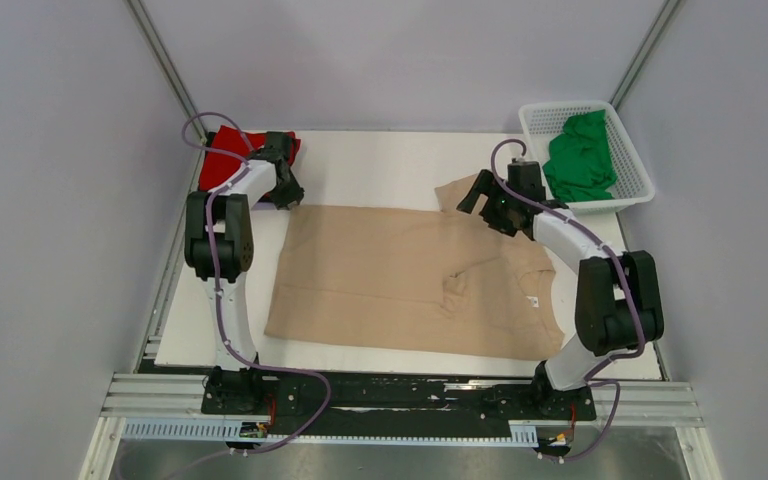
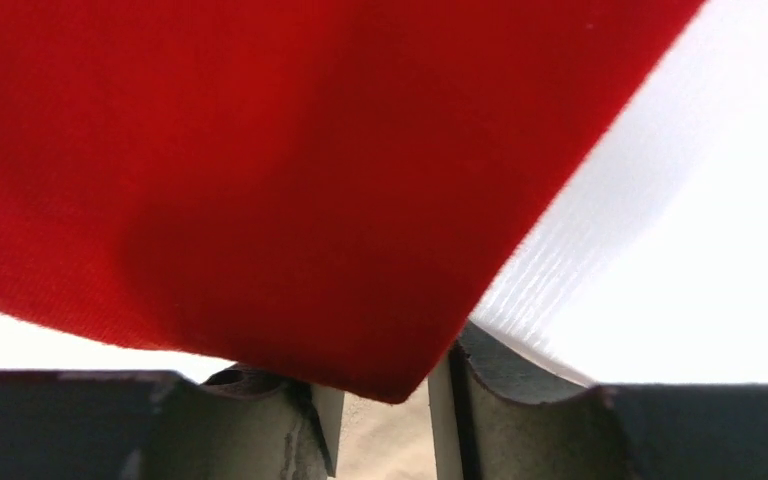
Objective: Fold and stack the t-shirts
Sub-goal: Grab the side of the flattened tshirt furthest away from the robot with both arms
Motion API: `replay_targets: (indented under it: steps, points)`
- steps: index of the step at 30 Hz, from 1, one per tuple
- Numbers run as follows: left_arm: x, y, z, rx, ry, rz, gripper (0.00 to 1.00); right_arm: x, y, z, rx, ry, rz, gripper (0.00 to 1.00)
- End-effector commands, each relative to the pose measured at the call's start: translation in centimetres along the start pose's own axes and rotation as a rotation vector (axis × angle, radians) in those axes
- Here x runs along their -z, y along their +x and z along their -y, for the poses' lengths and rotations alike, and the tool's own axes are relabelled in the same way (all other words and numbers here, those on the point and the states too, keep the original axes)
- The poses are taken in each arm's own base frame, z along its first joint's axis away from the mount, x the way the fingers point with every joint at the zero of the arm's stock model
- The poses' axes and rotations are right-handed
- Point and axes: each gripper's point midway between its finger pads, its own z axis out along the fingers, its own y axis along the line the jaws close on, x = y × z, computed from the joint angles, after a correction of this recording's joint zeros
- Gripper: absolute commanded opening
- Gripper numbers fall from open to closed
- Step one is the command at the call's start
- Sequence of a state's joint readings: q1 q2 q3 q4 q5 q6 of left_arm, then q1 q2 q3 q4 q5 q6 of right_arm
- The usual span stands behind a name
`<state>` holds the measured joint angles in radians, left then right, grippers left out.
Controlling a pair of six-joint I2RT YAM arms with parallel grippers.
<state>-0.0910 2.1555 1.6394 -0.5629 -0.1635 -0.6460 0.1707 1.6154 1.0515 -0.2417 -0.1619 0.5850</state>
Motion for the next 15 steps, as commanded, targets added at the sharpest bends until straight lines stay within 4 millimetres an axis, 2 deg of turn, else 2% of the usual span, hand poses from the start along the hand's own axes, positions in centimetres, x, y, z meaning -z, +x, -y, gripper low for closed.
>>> replay_targets:
  steps: [1, 5, 8, 15]
  points:
    - [-0.8, 2.3, -0.9, -0.022, -0.024, -0.083, 0.36, -0.4, -1.9, -0.2, 0.026, 0.008, 0.059, 1.0]
    - [-0.3, 3.0, -1.5, -0.05, -0.044, -0.084, 0.3, -0.2, -3.3, 0.2, 0.013, 0.039, 0.098, 1.0]
    - [0.0, 3.3, -1.6, -0.074, -0.045, -0.083, 0.3, -0.3, -4.3, 0.2, 0.022, 0.048, 0.114, 1.0]
    - [0.3, 3.5, -0.6, -0.133, -0.047, -0.074, 0.34, -0.7, -3.8, 0.8, 0.013, 0.069, 0.098, 1.0]
